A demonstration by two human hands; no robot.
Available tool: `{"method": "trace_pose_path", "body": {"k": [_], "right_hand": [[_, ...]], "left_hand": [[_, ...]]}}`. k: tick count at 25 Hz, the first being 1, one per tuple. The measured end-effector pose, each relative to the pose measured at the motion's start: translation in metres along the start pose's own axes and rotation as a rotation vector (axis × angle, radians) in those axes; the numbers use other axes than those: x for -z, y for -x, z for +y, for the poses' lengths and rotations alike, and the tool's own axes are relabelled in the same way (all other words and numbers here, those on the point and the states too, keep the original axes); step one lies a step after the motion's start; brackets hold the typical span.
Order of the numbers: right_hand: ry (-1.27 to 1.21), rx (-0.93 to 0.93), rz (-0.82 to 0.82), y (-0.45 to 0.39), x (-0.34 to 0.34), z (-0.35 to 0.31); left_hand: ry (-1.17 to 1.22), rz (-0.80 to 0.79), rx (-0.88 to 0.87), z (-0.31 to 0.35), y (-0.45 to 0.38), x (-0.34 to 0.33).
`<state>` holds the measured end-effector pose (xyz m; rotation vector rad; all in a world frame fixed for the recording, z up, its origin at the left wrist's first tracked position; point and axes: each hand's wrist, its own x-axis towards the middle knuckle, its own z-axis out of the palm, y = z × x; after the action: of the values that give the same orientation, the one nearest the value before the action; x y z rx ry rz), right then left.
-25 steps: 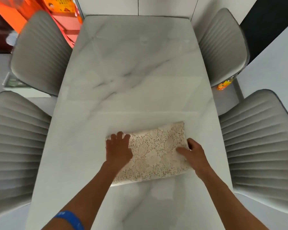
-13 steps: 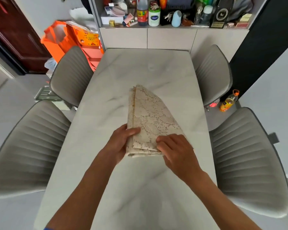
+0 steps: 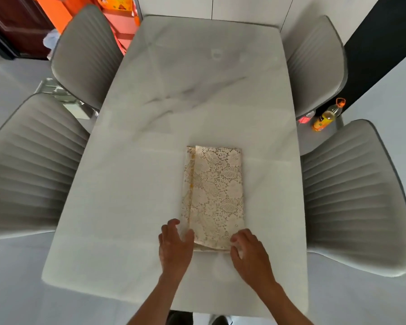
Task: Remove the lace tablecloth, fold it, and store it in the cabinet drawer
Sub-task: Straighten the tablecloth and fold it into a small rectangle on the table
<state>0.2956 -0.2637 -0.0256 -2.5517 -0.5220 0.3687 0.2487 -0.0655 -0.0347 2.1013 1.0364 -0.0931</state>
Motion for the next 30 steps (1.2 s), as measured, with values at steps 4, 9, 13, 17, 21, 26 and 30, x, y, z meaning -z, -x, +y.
{"method": "trace_pose_path", "body": {"k": [4, 9, 13, 17, 21, 26, 30], "right_hand": [[0.041, -0.115, -0.123, -0.015, -0.012, 0.003], [-0.252, -0.270, -0.045, -0.031, -0.008, 0.012], [-0.229, -0.387, -0.112, -0.045, -0.006, 0.015], [-0.232, -0.314, -0.225, -0.043, -0.003, 0.027], [0.170, 0.166, -0.236, -0.030, 0.005, 0.067], [0.570, 0.745, -0.255, -0.069, 0.001, 0.085], [0.187, 0.627, -0.310, -0.082, 0.006, 0.086]], "left_hand": [[-0.001, -0.124, 0.193, 0.012, -0.016, -0.005], [0.019, -0.169, 0.080, 0.001, -0.027, -0.002], [-0.303, -0.171, -0.302, -0.027, -0.016, 0.001], [-0.696, -0.428, -0.859, -0.011, -0.055, 0.008], [-0.668, -0.631, -0.873, -0.013, -0.076, 0.019], [-0.947, -0.734, -1.099, -0.022, -0.110, 0.034], [-0.875, -0.758, -1.165, -0.033, -0.124, 0.033]]}}
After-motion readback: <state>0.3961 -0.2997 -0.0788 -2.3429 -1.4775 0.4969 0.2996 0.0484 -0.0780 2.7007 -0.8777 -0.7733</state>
